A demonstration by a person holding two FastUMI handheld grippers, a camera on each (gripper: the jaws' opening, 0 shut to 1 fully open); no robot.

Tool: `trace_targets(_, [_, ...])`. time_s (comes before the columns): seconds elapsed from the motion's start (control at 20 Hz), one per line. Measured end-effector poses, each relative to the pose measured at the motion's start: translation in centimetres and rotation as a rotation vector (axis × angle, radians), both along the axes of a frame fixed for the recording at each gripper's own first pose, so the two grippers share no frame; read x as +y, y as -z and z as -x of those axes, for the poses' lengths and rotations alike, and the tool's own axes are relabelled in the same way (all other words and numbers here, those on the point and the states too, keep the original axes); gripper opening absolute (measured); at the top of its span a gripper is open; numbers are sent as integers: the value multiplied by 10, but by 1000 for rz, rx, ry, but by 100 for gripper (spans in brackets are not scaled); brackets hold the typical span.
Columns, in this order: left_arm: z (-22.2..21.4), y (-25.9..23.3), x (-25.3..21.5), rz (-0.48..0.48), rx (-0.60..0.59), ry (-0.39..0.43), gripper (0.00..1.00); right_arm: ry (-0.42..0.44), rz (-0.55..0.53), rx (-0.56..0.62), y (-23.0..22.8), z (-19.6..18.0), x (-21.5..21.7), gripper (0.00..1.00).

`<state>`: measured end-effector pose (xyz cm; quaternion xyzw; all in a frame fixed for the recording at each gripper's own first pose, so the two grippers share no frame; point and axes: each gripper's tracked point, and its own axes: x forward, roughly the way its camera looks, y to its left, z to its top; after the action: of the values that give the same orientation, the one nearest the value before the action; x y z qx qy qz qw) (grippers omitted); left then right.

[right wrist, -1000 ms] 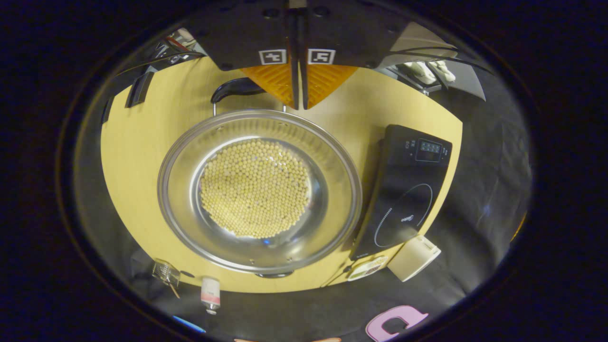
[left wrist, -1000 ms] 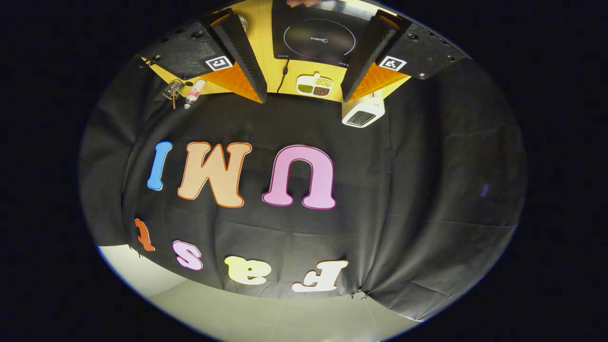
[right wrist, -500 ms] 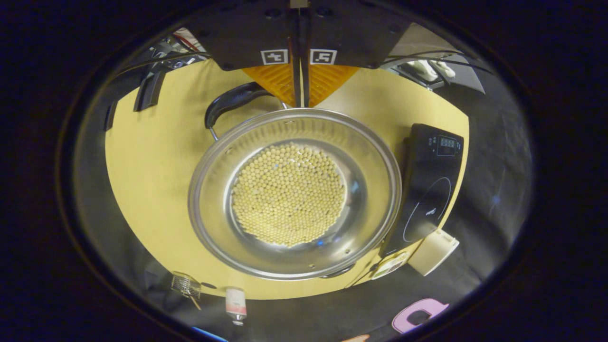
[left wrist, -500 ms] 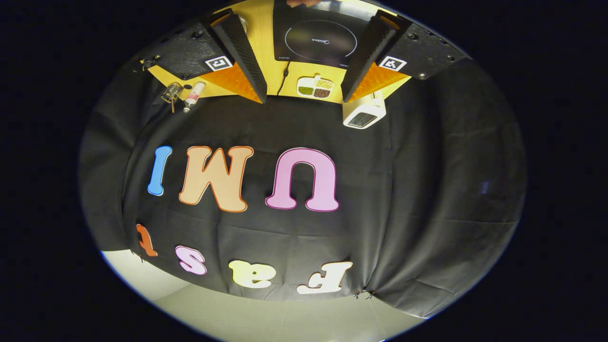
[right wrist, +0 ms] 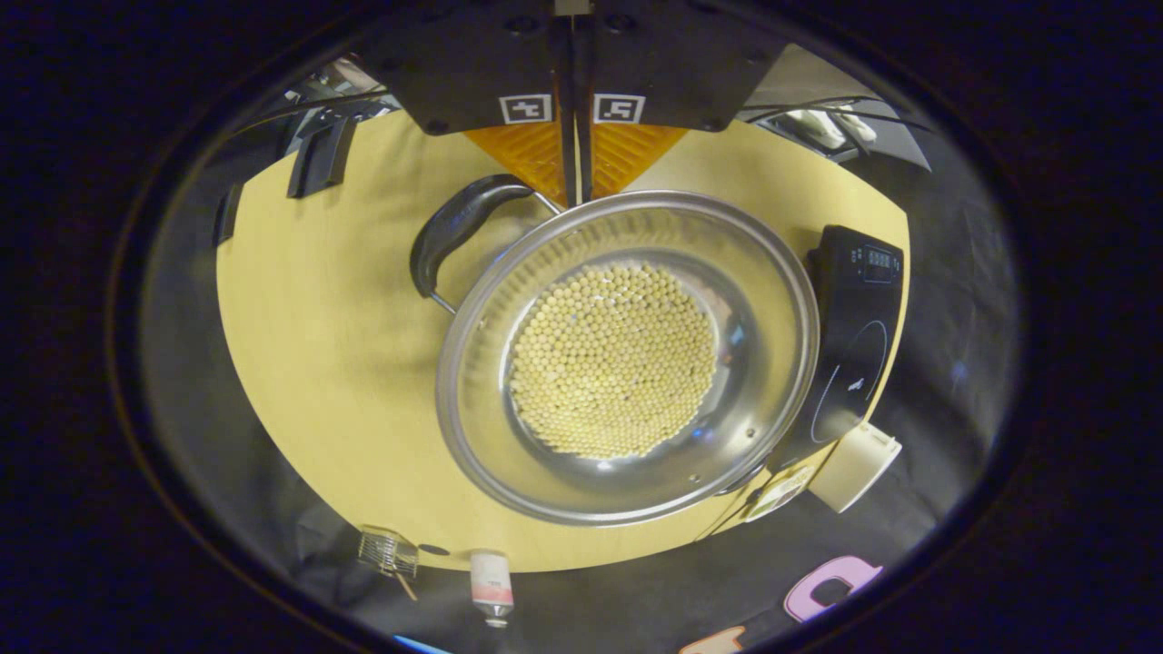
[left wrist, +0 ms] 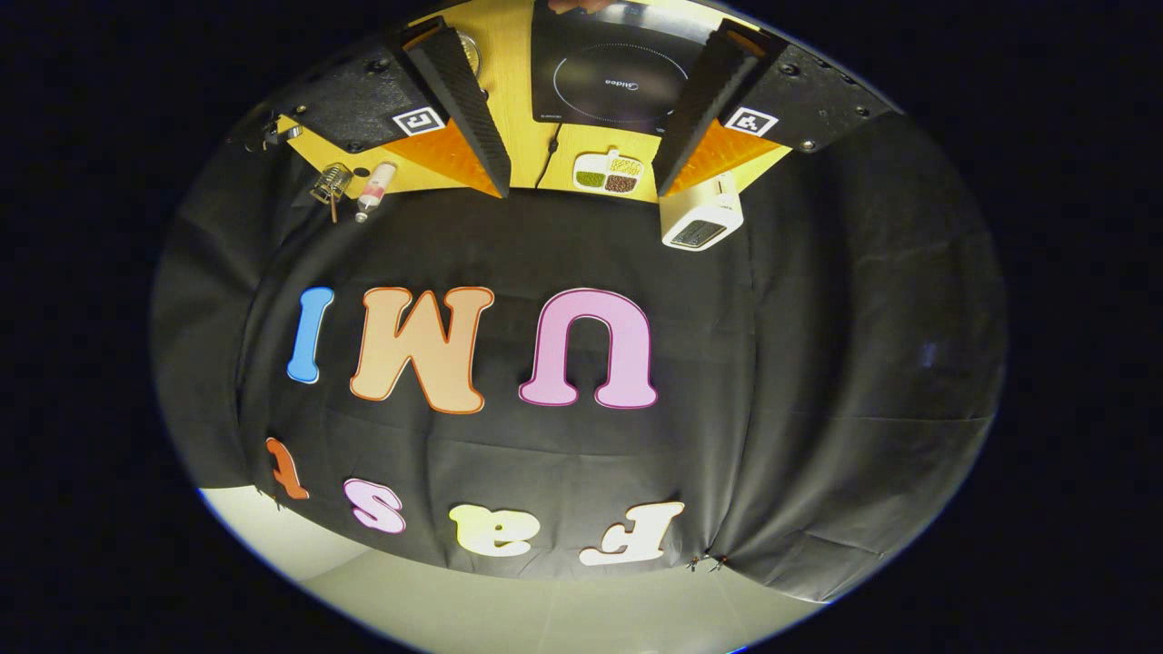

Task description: First push the handle of the pot to place it horizontally, then grasp the pot with both hands and set it on the induction cooktop.

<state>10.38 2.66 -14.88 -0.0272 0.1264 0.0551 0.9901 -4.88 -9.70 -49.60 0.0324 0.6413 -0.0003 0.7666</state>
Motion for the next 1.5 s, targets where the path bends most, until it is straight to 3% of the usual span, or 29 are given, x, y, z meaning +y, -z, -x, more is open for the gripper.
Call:
trace_targets(0.1, [3, 2, -3, -3, 9, 0, 96, 6, 6, -3, 0, -5, -11, 3])
trace_targets(0.35, [8, 14, -19, 3, 46, 3, 93, 1, 22, -13, -1, -19, -38, 3])
trace_targets(0.45, [12, 18, -27, 0, 63, 4, 96, 2, 21, -18, 0, -25, -48, 0])
trace_targets(0.55, [16, 21, -35, -9, 78, 4, 96, 3, 7, -24, 0, -33, -54, 3])
trace_targets(0.8, [21, 28, -54, 11, 109, -13, 93, -43, 9, -44, 0, -53, -67, 3])
trace_targets(0.85, [23, 31, -59, 19, 117, -11, 96, -48, 6, -46, 1, -56, -69, 3])
trace_targets(1.15, [29, 48, -83, 9, 185, 14, 93, -55, -17, -73, 3, -77, -80, 2])
trace_targets(1.3, [32, 55, -92, 27, 205, 24, 96, -58, -17, -89, 1, -83, -81, 2])
trace_targets(1.5, [30, 80, -107, 59, 263, 99, 96, -23, 5, -125, -9, -84, -84, 3])
